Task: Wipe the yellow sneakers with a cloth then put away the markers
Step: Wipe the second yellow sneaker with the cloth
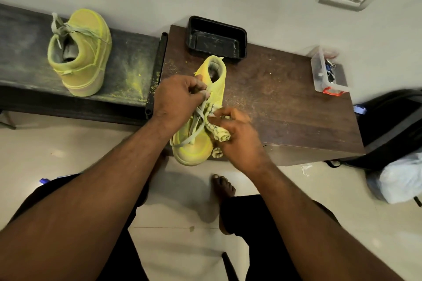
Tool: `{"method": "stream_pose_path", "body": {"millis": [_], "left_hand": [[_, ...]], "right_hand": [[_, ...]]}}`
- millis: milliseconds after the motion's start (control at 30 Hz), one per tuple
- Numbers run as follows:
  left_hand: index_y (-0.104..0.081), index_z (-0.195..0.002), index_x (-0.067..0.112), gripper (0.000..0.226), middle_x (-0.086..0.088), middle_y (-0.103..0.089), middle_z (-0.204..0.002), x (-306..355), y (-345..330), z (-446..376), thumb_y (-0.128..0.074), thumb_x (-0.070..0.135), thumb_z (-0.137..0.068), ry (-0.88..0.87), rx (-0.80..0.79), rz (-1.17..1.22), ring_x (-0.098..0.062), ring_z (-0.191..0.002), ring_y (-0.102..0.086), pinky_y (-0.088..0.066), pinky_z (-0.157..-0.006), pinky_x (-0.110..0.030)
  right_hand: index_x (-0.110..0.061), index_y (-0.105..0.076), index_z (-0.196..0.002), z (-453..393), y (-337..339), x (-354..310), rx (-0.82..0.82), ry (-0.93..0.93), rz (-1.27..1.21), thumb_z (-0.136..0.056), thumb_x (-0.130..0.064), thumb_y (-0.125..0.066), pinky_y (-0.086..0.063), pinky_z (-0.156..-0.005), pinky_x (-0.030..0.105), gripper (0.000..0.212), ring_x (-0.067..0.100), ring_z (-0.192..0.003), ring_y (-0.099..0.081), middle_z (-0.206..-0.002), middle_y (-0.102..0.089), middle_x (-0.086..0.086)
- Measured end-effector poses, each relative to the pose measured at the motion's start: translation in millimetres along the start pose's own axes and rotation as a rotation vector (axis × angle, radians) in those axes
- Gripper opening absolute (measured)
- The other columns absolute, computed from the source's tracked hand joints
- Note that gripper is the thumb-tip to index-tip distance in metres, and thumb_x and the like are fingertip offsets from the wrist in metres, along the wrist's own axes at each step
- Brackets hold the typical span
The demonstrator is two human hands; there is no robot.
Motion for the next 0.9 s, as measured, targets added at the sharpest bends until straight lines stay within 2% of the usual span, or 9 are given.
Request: {"method": "stream_pose_path", "body": {"millis": [233,300,367,467,533,667,800,867,900], "left_hand": [[-0.076,-0.09,0.02,0.015,0.006,-0.073,-0.102,3,0,0,-0.077,0.023,-0.075,-0.008,-0.004,0.001,0.008,-0.094,-0.062,-0.052,-0.081,-0.019],[-0.077,-0.089,0.02,0.014,0.006,-0.073,-0.102,5,0,0,-0.077,0.021,-0.075,-0.012,-0.011,-0.004,0.009,-0.094,-0.061,-0.05,-0.08,-0.015],[-0.077,-0.089,0.02,0.014,0.006,-0.073,-0.103,7,1,1,-0.077,0.02,-0.075,-0.015,-0.016,-0.005,0.009,-0.095,-0.061,-0.049,-0.08,-0.014],[-0.076,-0.092,0.02,0.016,0.005,-0.073,-0.102,11,4,4,-0.076,0.024,-0.076,-0.039,-0.017,-0.043,0.002,-0.093,-0.065,-0.052,-0.084,-0.021],[-0.076,-0.091,0.023,0.015,0.007,-0.074,-0.095,16,4,9,-0.072,0.03,-0.079,-0.082,0.003,-0.088,-0.004,-0.086,-0.067,-0.054,-0.082,-0.028],[-0.073,-0.089,0.022,0.019,0.007,-0.072,-0.083,22,-4,17,-0.065,0.039,-0.083,-0.149,0.041,-0.152,-0.012,-0.074,-0.066,-0.053,-0.071,-0.036],[-0.072,-0.088,0.017,0.016,0.0,-0.07,-0.079,25,-12,12,-0.064,0.031,-0.086,-0.215,0.039,-0.241,-0.018,-0.07,-0.063,-0.053,-0.07,-0.038],[-0.073,-0.087,0.015,0.014,-0.002,-0.072,-0.081,26,-12,5,-0.066,0.027,-0.084,-0.263,-0.035,-0.245,-0.019,-0.073,-0.066,-0.049,-0.092,-0.035],[-0.073,-0.088,0.015,0.012,0.0,-0.073,-0.086,24,-10,1,-0.069,0.026,-0.083,-0.27,-0.101,-0.226,-0.016,-0.077,-0.067,-0.038,-0.105,-0.031]], "right_hand": [[-0.015,-0.075,-0.096,20,-17,-38,-0.215,0.334,0.06,-0.063,-0.004,-0.063,-0.044,-0.089,0.035,0.037,0.023,-0.099,-0.057,-0.102,-0.068,-0.003],[-0.013,-0.075,-0.097,27,-18,-46,-0.328,0.438,-0.005,-0.063,0.001,-0.066,-0.043,-0.094,0.033,0.038,0.021,-0.102,-0.057,-0.103,-0.068,-0.001],[-0.011,-0.075,-0.098,29,-10,-47,-0.389,0.374,-0.201,-0.07,0.005,-0.069,-0.045,-0.096,0.031,0.033,0.017,-0.104,-0.061,-0.105,-0.07,0.0],[-0.013,-0.076,-0.094,21,26,-31,-0.238,-0.003,-0.582,-0.069,0.004,-0.073,-0.047,-0.088,0.018,0.03,0.007,-0.098,-0.065,-0.099,-0.071,-0.01],[-0.014,-0.076,-0.085,15,56,-11,-0.024,-0.169,-0.698,-0.063,0.002,-0.067,-0.049,-0.082,0.021,0.028,0.01,-0.092,-0.068,-0.093,-0.074,-0.007],[-0.026,-0.075,-0.076,4,76,20,0.224,-0.302,-0.503,-0.065,-0.001,-0.063,-0.053,-0.082,0.036,0.03,0.015,-0.089,-0.068,-0.088,-0.074,-0.005],[-0.021,-0.074,-0.083,-8,67,22,0.307,-0.34,-0.354,-0.075,0.003,-0.065,-0.053,-0.075,0.027,0.027,0.009,-0.082,-0.066,-0.086,-0.072,-0.005],[-0.019,-0.074,-0.086,-13,60,17,0.334,-0.308,-0.297,-0.075,0.001,-0.065,-0.051,-0.072,0.022,0.024,0.007,-0.081,-0.065,-0.085,-0.07,-0.007],[-0.02,-0.074,-0.087,-13,56,15,0.351,-0.308,-0.292,-0.076,0.0,-0.065,-0.051,-0.071,0.02,0.023,0.005,-0.08,-0.064,-0.085,-0.07,-0.008]]}}
Point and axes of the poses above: each hand's wrist, its own z-axis away from the middle knuckle, its own y-axis out of the back of the hand, x = y × z, the point moved 3 cm from there along -z, towards the middle knuckle
